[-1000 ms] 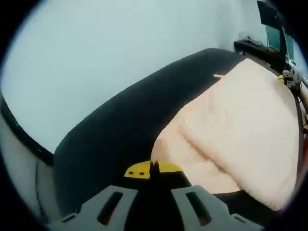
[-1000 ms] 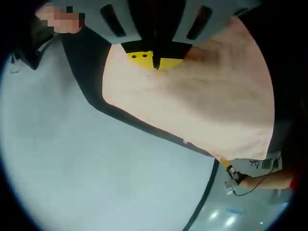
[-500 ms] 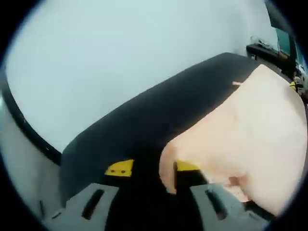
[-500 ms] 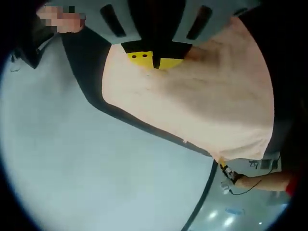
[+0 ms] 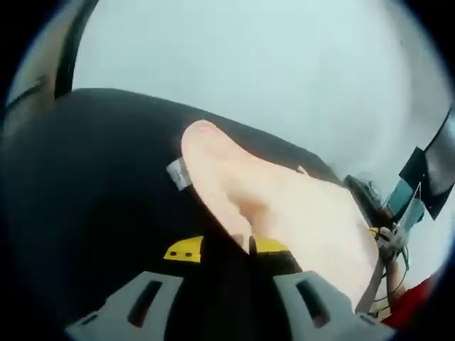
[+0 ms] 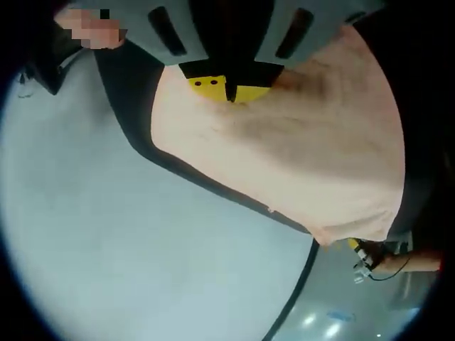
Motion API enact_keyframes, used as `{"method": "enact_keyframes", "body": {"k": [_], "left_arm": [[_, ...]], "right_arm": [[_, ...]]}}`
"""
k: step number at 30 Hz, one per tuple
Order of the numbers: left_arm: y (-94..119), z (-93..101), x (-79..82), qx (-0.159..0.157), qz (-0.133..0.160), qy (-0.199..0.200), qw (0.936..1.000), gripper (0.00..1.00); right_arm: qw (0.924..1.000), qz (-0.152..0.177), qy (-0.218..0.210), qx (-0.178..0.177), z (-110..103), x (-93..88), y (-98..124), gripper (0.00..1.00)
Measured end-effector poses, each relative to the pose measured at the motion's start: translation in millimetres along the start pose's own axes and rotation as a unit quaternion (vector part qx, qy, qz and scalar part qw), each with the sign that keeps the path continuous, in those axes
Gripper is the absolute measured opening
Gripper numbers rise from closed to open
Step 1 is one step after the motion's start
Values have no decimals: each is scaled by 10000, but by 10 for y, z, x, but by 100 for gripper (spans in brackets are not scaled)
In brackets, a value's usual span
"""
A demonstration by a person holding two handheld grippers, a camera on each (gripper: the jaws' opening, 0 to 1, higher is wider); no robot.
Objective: Fold the towel on the table until its edges align and the towel forms a compact rectangular stack.
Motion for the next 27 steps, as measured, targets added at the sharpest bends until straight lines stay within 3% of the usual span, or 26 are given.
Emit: {"method": "enact_keyframes", "body": {"k": [2, 5, 8, 10, 15, 18, 20, 23, 27], "left_arm": [[-45, -39, -30, 28, -13, 105, 9999, 27], [-119, 6, -41, -352, 92, 549, 9978, 25], [-151, 10, -31, -437, 191, 485, 9977, 6], [-163, 20, -29, -510, 186, 489, 9973, 6], [-19, -75, 80, -360, 105, -57, 9993, 5], [145, -239, 215, -86, 166, -200, 9996, 5], [241, -314, 294, -62, 158, -247, 9996, 5], [354, -443, 355, 55, -103, -476, 9988, 5], [490, -609, 440, 111, -300, -448, 9985, 5]], "right_arm": [[10000, 9, 20, 2, 10, -3, -9, 0], [10000, 13, 24, 3, 8, -4, -7, 0], [10000, 21, 70, -5, 3, 1, -5, 0], [9999, 28, 96, -7, -2, 0, -4, 0], [10000, 27, 46, 17, 6, -1, -5, 0], [10000, 29, 44, 24, -1, 0, -3, 0], [10000, 33, 56, 26, -3, 1, -4, 0], [10000, 35, 63, 34, 1, 1, -8, 0], [10000, 36, 26, 52, 8, -2, -10, 0]]}}
Point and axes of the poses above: the point that each gripper's makers call its tool centre point, and the gripper's own axes: y roughly backward along the fingers, z roughly to its right, x roughly out of its top, the point moved 7 cm from there along y, roughly backward along the fingers, and after that the axes turned 8 degrees about -y, right-handed, at the moved point
